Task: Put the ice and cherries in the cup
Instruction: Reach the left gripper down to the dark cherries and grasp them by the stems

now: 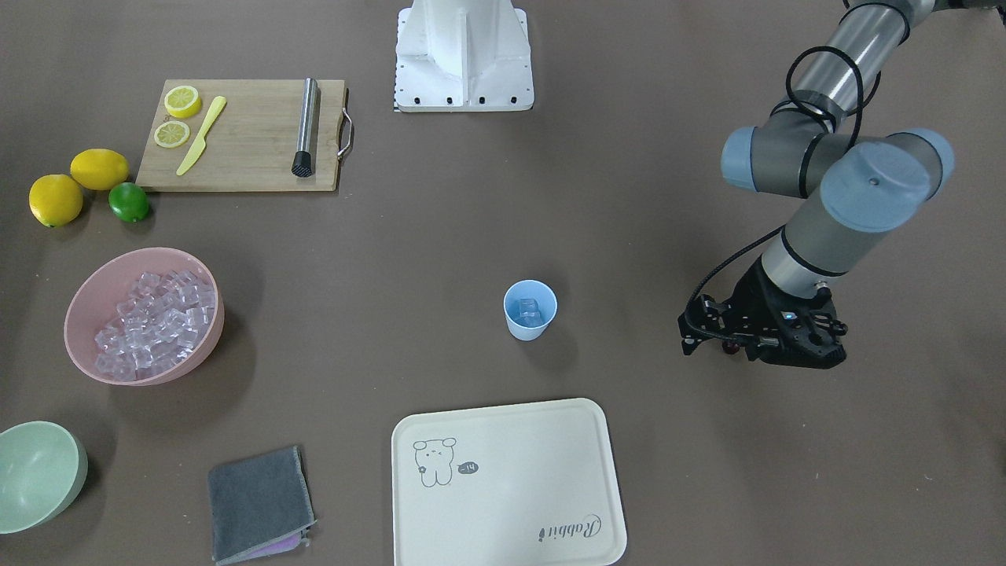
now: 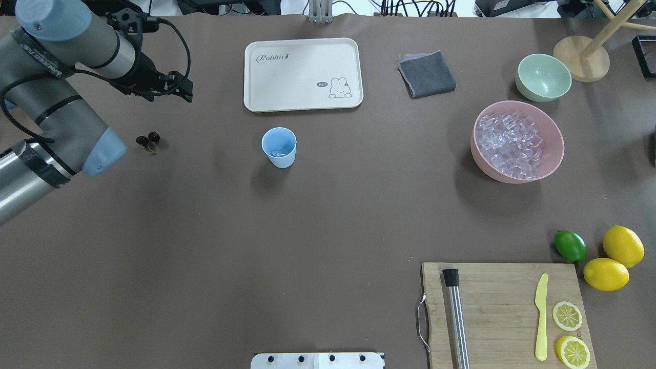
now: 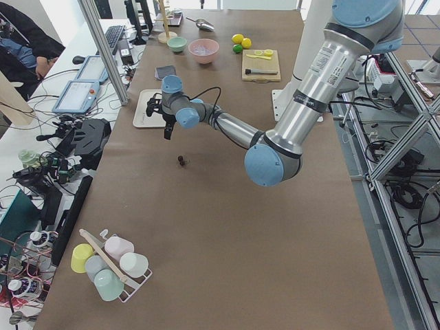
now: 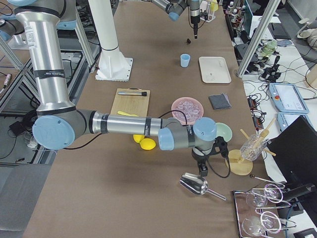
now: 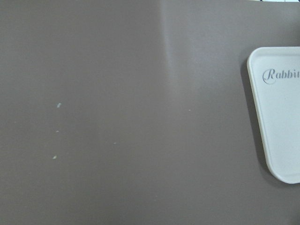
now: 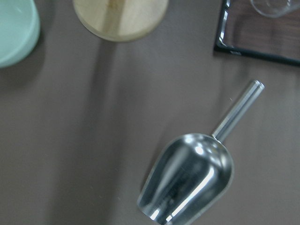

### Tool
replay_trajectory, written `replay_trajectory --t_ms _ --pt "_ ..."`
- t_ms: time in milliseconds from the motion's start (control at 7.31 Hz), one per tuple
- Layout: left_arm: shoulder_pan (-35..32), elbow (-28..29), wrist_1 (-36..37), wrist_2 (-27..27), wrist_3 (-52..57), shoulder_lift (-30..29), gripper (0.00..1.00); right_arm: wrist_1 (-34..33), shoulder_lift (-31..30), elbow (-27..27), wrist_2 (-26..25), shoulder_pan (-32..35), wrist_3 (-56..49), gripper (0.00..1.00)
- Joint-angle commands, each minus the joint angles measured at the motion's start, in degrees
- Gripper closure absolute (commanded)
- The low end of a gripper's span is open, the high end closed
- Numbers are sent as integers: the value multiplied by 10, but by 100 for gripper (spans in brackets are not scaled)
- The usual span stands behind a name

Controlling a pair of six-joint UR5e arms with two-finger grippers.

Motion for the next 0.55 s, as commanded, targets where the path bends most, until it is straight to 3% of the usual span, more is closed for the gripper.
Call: replay_trajectory --t_ms 0,411 --pt "15 6 -4 3 19 14 2 -3 -49 21 7 40 -22 1" --pt "2 64 -14 7 117 20 2 -11 -82 73 31 44 -2 1"
